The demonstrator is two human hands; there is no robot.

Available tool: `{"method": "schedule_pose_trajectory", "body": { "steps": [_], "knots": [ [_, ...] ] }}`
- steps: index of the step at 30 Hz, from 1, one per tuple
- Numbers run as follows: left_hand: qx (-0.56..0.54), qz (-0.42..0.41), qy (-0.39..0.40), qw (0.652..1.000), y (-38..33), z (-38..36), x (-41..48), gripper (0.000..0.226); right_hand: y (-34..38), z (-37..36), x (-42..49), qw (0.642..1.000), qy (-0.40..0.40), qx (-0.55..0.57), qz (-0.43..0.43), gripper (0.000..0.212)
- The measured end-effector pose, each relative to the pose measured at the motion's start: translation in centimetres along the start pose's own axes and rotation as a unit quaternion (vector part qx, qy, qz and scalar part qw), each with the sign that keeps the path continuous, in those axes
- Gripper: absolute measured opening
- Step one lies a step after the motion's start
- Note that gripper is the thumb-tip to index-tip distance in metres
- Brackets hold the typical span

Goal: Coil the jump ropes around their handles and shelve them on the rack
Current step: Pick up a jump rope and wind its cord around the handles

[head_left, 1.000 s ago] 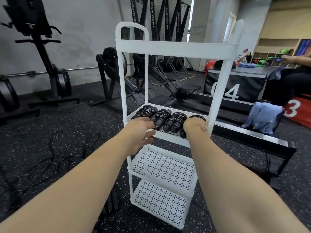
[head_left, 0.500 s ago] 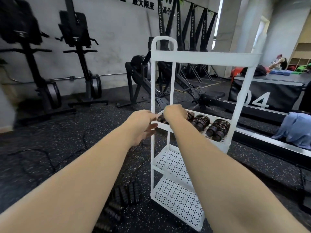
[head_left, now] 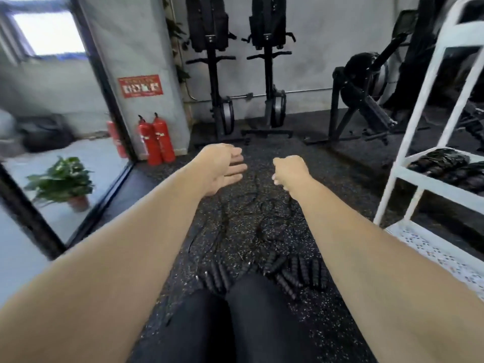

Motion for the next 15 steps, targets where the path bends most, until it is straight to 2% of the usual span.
{"method": "schedule_pose_trajectory", "body": {
  "steps": [2,6,10,15],
  "knots": [
    [0.003,0.015,-0.028,0.999,0.9,3.9,0.9,0.045,-1.1,-3.8,-0.4,0.997,0.051,-0.06,0.0,0.02],
    [0.004,0.047,-0.076,0.996,3.9,9.5,3.2,0.038,-4.4,-9.5,1.2,0.985,0.129,-0.111,-0.034,0.026],
    [-0.002,0.087,-0.111,0.99,8.1,13.5,6.5,0.032,-7.7,-14.1,2.8,0.973,0.176,-0.135,-0.057,0.022],
    [-0.01,0.155,-0.139,0.978,14.6,16.9,11.6,0.036,-12.5,-18.9,6.1,0.961,0.221,-0.149,-0.069,0.019]
  ]
}}
Point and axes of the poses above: each hand's wrist, its own x-axis towards the middle knuckle, its own z-axis out of the back of the hand, y = z × x, the point moved 3 cm from there along x, towards the middle knuckle, and after that the axes turned 1 degree about -z, right-handed, at the moved point
